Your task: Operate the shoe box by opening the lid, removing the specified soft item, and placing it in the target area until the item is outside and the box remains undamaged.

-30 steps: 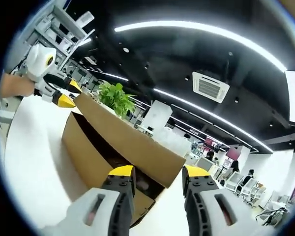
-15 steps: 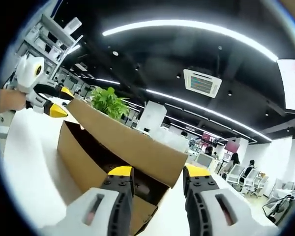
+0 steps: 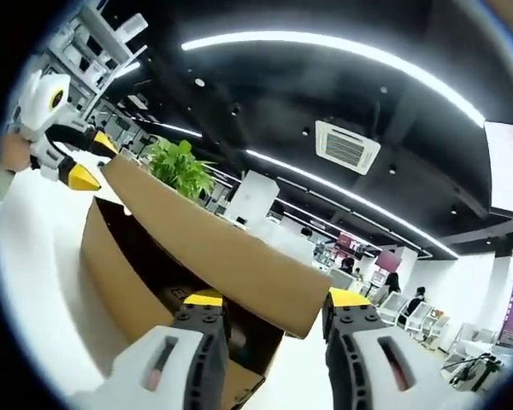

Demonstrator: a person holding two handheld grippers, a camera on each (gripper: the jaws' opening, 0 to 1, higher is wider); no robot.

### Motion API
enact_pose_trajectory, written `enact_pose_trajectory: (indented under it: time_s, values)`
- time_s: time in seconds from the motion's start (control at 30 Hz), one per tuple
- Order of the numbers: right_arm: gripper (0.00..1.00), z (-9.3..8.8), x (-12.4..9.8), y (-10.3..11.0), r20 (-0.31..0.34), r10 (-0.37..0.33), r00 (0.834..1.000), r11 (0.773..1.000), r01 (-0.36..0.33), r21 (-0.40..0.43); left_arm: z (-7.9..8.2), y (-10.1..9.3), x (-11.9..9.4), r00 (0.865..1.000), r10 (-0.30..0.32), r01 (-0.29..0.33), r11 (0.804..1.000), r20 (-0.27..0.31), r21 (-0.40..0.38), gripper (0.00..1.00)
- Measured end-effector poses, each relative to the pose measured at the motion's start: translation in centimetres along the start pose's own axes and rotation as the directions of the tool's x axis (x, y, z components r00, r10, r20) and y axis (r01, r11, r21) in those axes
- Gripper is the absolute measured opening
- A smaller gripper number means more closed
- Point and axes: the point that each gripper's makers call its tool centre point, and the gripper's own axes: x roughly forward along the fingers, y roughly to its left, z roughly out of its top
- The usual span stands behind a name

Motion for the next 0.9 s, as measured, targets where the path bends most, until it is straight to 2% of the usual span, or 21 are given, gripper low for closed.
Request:
enact_pose_trajectory:
  time_s: [0.1, 0.2, 0.3, 0.37, 0.5, 0.7, 0.8, 0.9]
  values:
    - [0.41, -0.1, 0.0, -0.1, 0.000, -0.014, 1.000, 1.000, 0.014, 0.016, 0.1, -0.1, 0.0, 1.000, -0.007, 0.007, 1.000, 0.009, -0.008, 0.41]
    - [0.40, -0.6, 0.2, 0.1, -0.026, 0.001, 1.000, 0.997, 0.001, 0.081, 0.2, -0.1, 0.0, 1.000, -0.010, 0.010, 1.000, 0.010, -0.006, 0.42]
    - [0.40, -0.8, 0.5, 0.1, -0.021, -0.003, 1.000, 0.995, 0.005, 0.095, 0.1, -0.2, 0.0, 1.000, -0.013, 0.013, 1.000, 0.010, -0.008, 0.42]
    - [0.40, -0.4, 0.5, -0.3, -0.002, -0.035, 0.999, 0.991, 0.035, 0.126, 0.1, -0.3, -0.2, 1.000, -0.013, 0.013, 1.000, 0.011, 0.001, 0.42]
    - [0.36, 0.4, 0.3, -0.6, 0.016, -0.047, 0.999, 0.989, 0.045, 0.139, 0.2, -0.2, -0.3, 1.000, -0.013, 0.014, 1.000, 0.017, -0.007, 0.43]
    - [0.34, 0.3, 0.4, -1.0, 0.016, -0.061, 0.998, 0.986, 0.058, 0.153, 0.3, -0.4, -0.2, 0.999, -0.037, 0.037, 0.999, 0.020, 0.003, 0.45]
    - [0.32, 0.2, 0.5, -1.0, 0.020, -0.068, 0.997, 0.985, 0.064, 0.160, 0.4, -0.4, -0.2, 0.999, -0.039, 0.039, 0.999, 0.020, -0.016, 0.45]
    - [0.27, 0.1, 0.4, -1.4, 0.016, -0.088, 0.996, 0.983, 0.084, 0.161, 0.4, -0.4, -0.3, 0.999, -0.038, 0.038, 0.999, 0.019, -0.011, 0.45]
